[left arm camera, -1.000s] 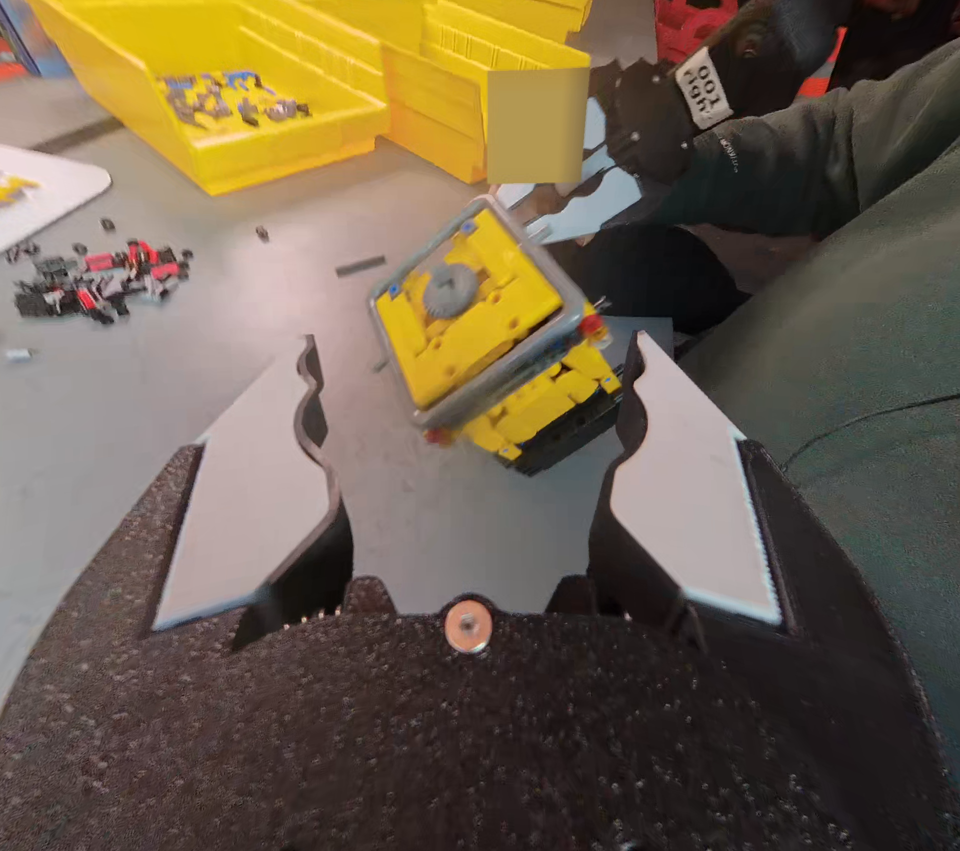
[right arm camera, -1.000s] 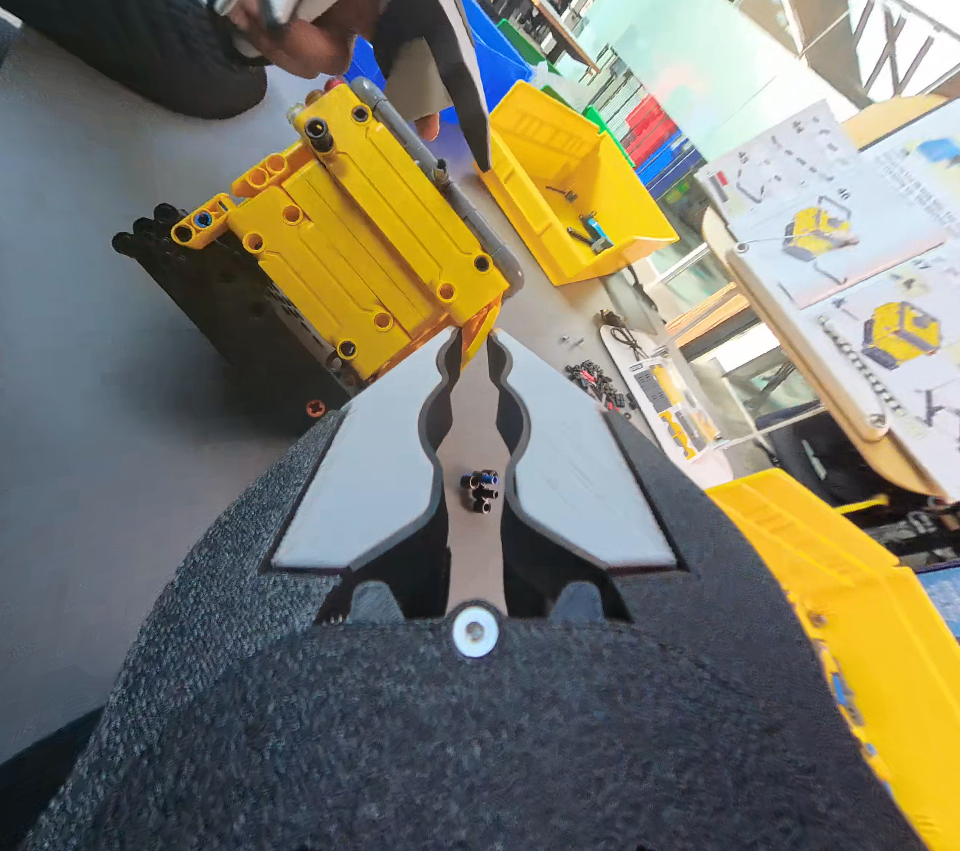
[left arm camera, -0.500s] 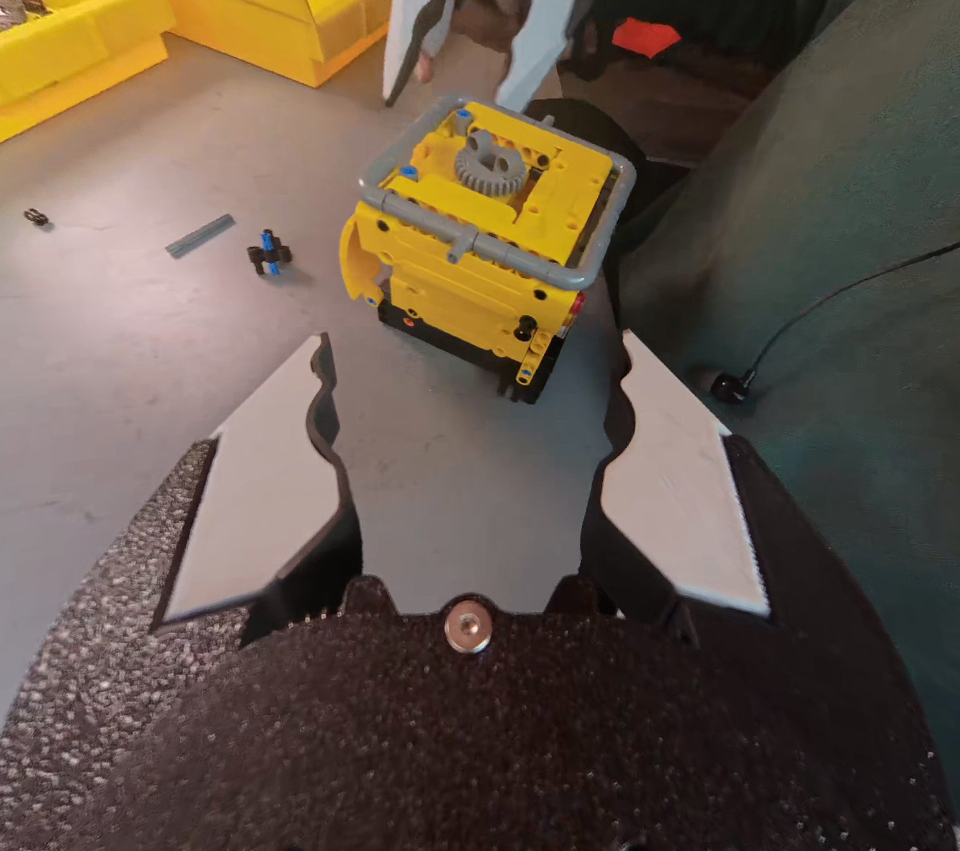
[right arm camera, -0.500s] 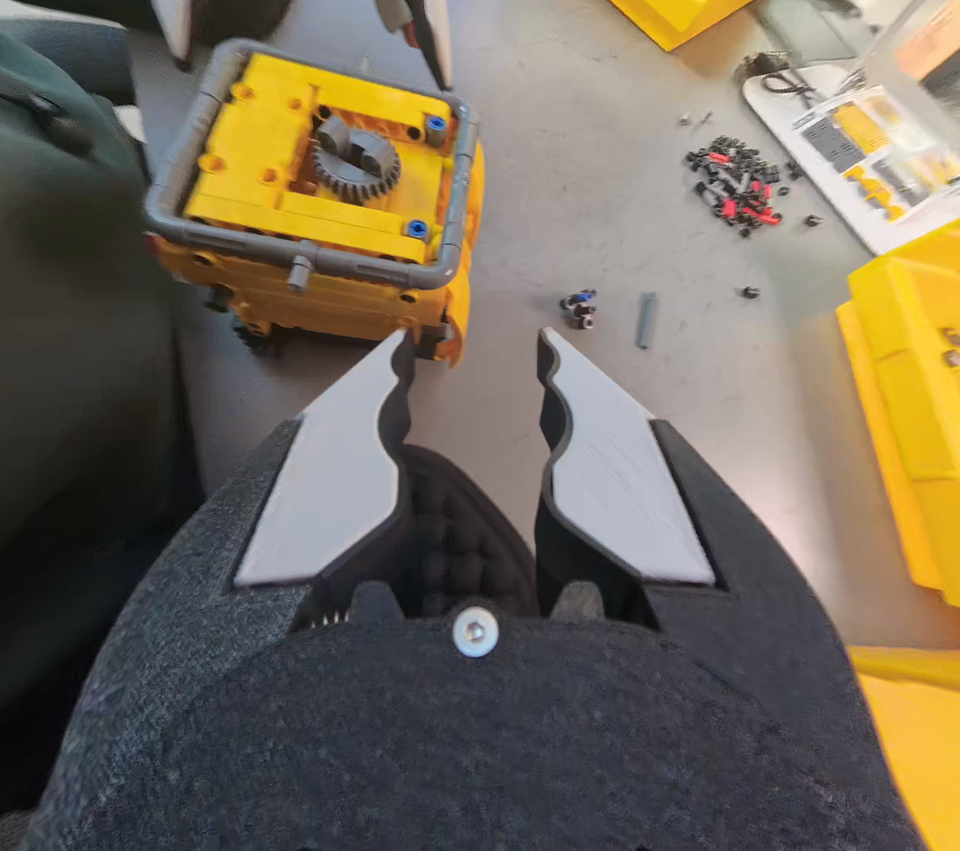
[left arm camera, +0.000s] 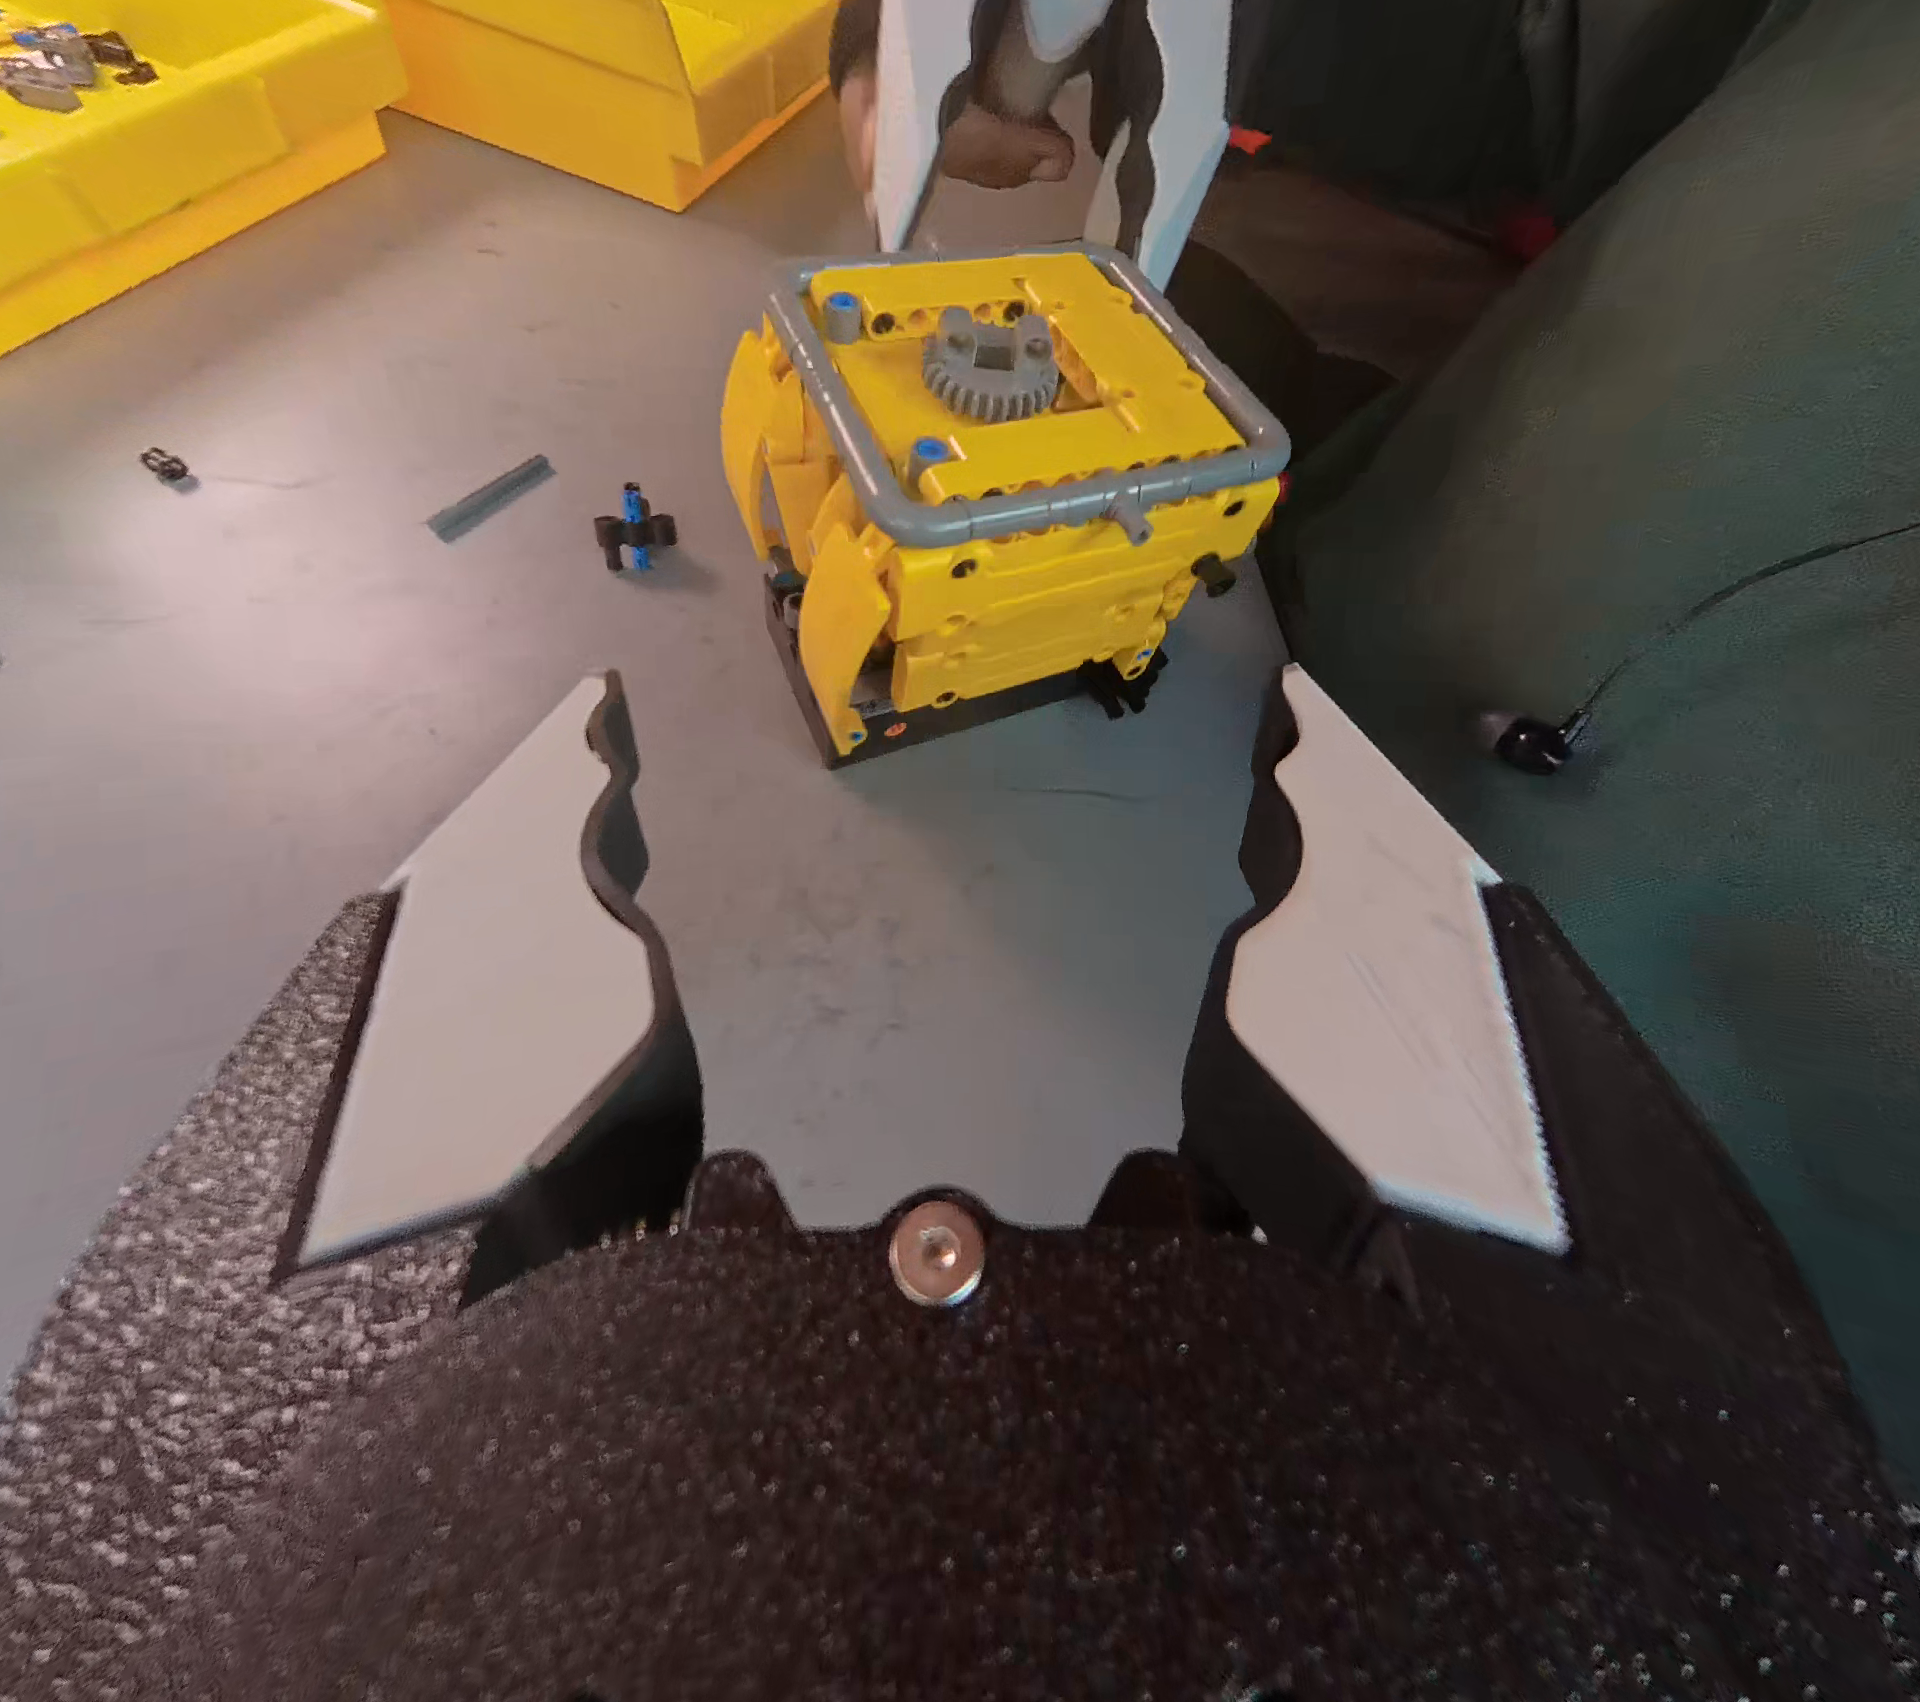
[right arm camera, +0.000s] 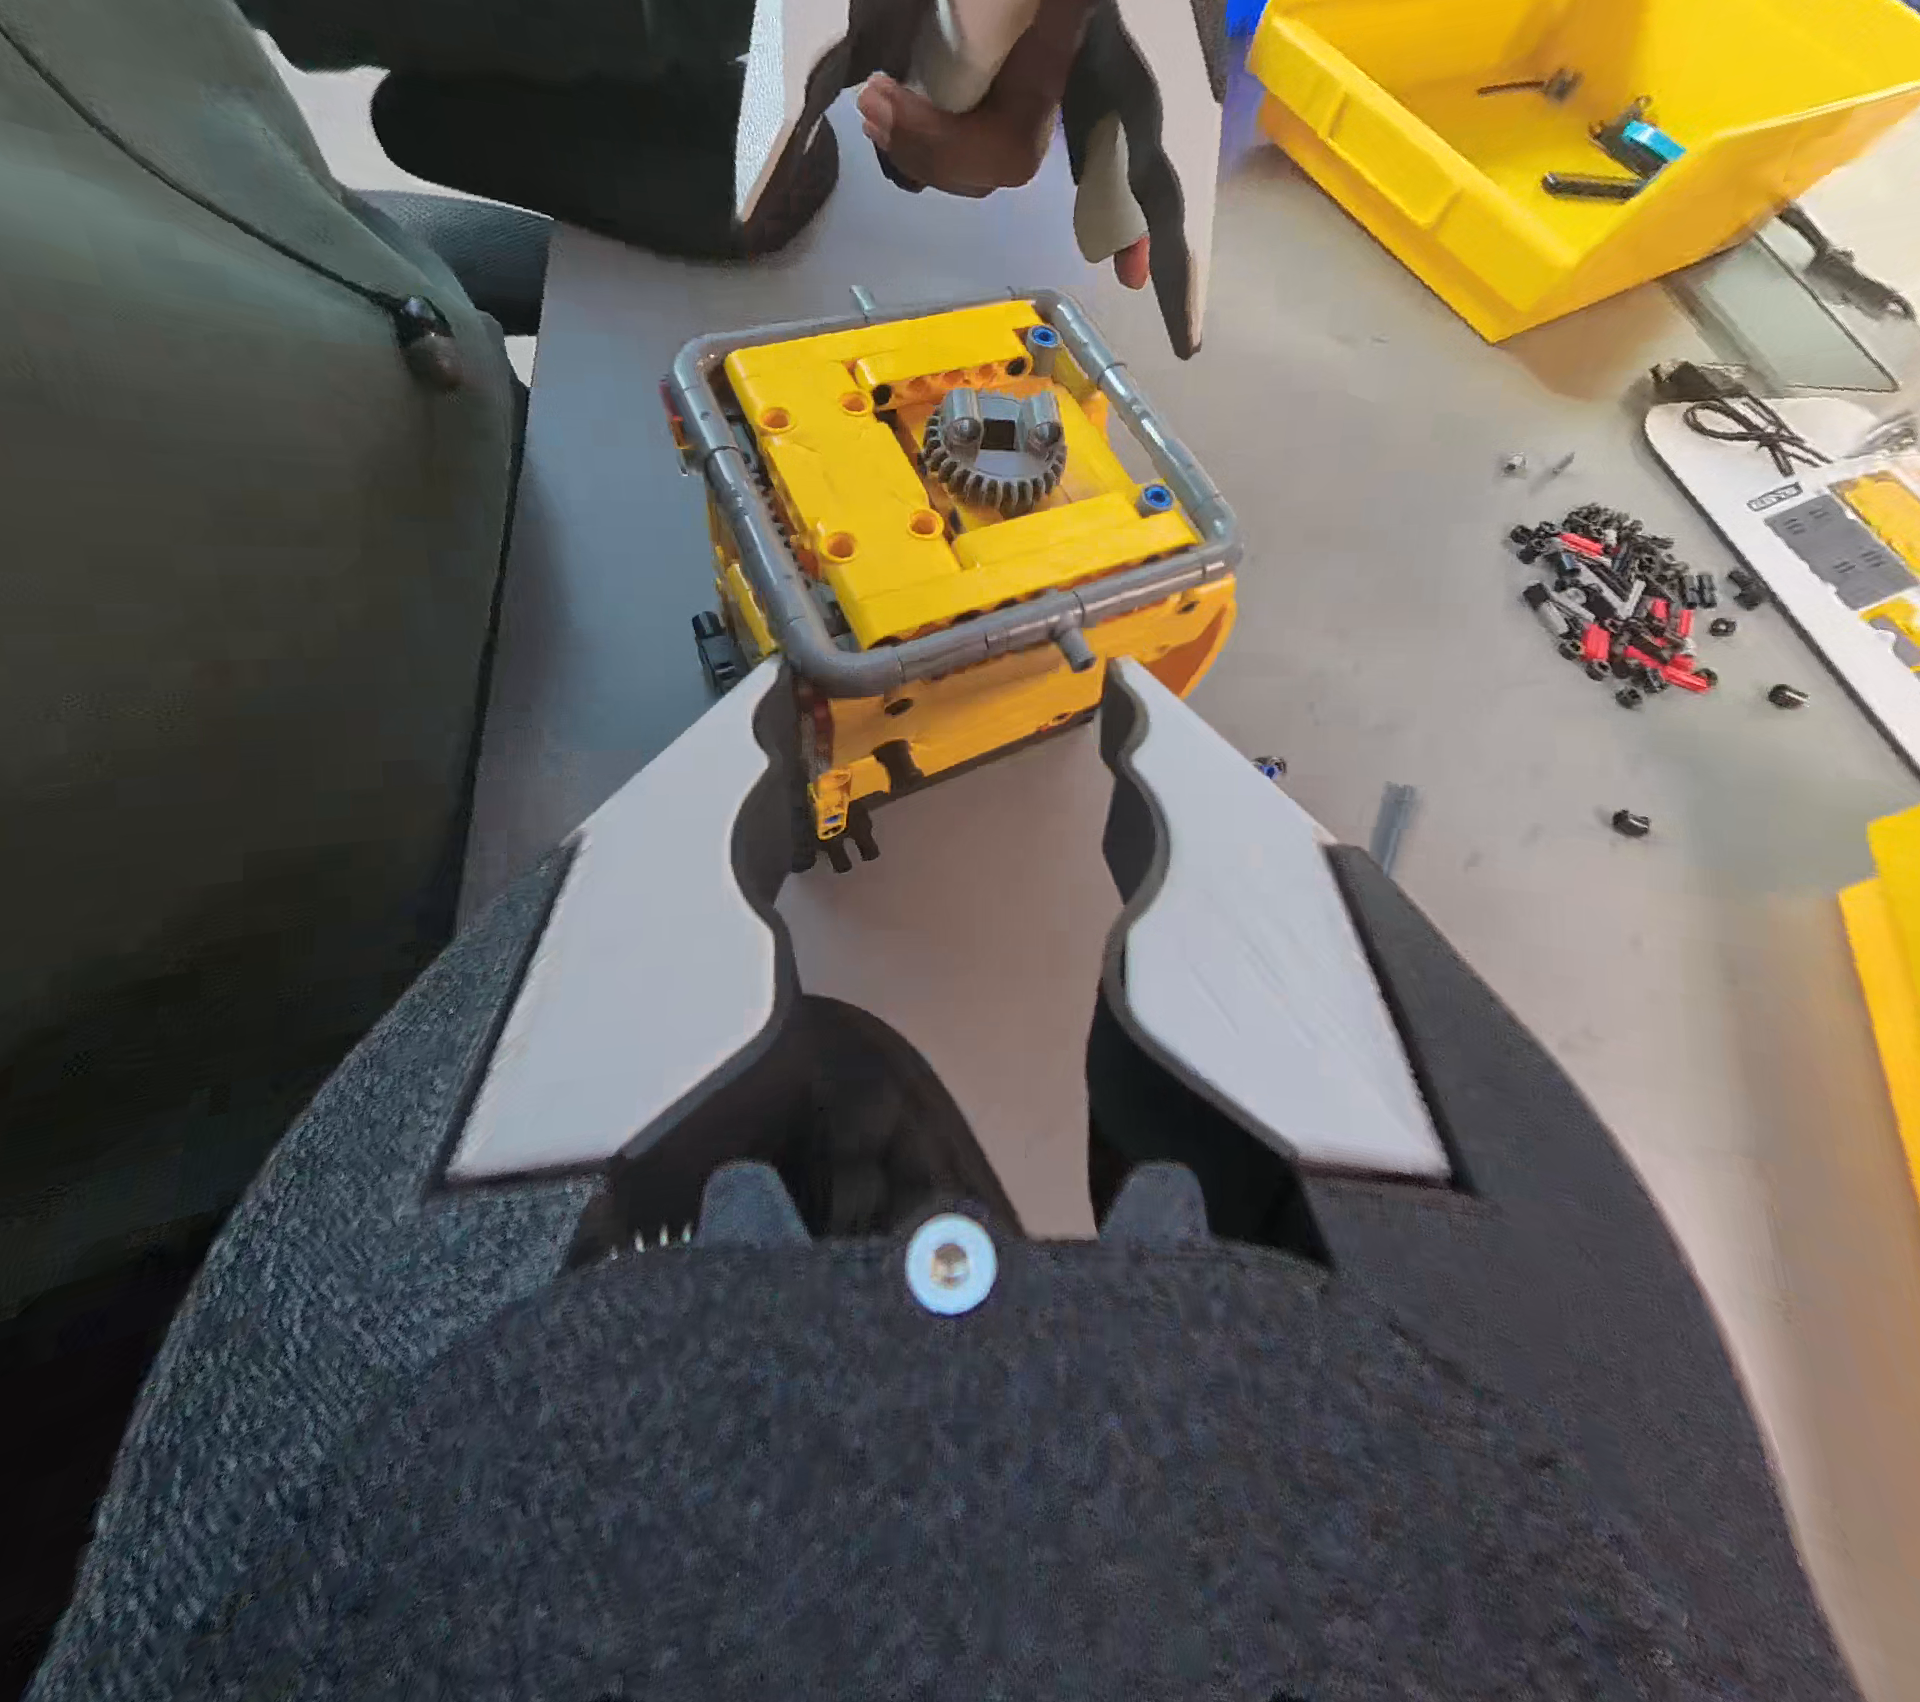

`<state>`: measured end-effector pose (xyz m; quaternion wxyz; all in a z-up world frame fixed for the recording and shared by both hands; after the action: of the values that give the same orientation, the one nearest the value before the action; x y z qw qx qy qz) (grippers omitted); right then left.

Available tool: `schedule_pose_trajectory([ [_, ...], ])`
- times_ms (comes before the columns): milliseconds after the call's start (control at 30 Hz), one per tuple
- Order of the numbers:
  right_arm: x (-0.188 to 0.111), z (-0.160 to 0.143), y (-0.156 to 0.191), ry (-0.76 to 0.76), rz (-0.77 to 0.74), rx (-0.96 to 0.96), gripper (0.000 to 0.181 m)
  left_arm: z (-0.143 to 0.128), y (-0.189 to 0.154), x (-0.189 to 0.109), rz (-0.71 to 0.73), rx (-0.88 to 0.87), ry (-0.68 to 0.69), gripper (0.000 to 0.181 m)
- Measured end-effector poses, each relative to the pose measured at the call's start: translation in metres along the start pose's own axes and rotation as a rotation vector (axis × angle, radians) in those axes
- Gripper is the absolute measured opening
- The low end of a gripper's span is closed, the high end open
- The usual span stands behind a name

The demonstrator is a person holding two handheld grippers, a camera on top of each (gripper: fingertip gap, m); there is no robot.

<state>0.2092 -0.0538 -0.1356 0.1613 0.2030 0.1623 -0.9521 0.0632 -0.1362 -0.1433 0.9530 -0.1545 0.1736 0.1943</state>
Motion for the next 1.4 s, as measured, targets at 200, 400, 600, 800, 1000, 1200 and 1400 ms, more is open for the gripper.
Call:
schedule_pose_trajectory([
  [200,0.005,-0.01,-0.049,-0.078,-0.049,0.257,0.049,-0.02,0.019,0.0,0.08,-0.059,-0.025,0.107],
  [400,0.035,-0.022,-0.041,0.025,-0.197,0.148,0.119,-0.015,0.044,0.005,0.214,-0.052,-0.026,0.108],
  [600,0.057,-0.013,-0.032,0.074,-0.262,0.06,0.083,-0.012,0.044,0.017,0.259,-0.029,0.007,0.114],
  [800,0.048,-0.001,0.001,0.067,-0.208,-0.039,0.07,-0.016,0.021,0.007,0.255,-0.01,0.017,0.119],
  [1000,0.075,0.004,-0.011,0.043,-0.214,-0.003,0.112,-0.019,0.027,0.012,0.305,-0.042,0.054,0.107],
  [1200,0.089,0.005,-0.038,0.197,0.211,0.584,0.102,-0.018,0.033,0.0,0.009,-0.764,-0.021,0.106],
  [1400,0.103,-0.011,-0.075,0.179,0.264,0.815,0.098,-0.03,0.053,-0.009,0.031,-0.822,-0.085,0.097],
])
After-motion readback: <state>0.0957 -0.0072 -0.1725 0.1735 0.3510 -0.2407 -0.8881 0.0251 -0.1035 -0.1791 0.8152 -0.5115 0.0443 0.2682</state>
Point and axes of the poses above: each gripper's, where its closed fingertips meet, x out along the fingers, z out of its top, y = z × x across the jaws, the point moved 4 cm from there along -x, back along the fingers, and after that the axes turned 10 degrees about -z, right-handed, at the moved point
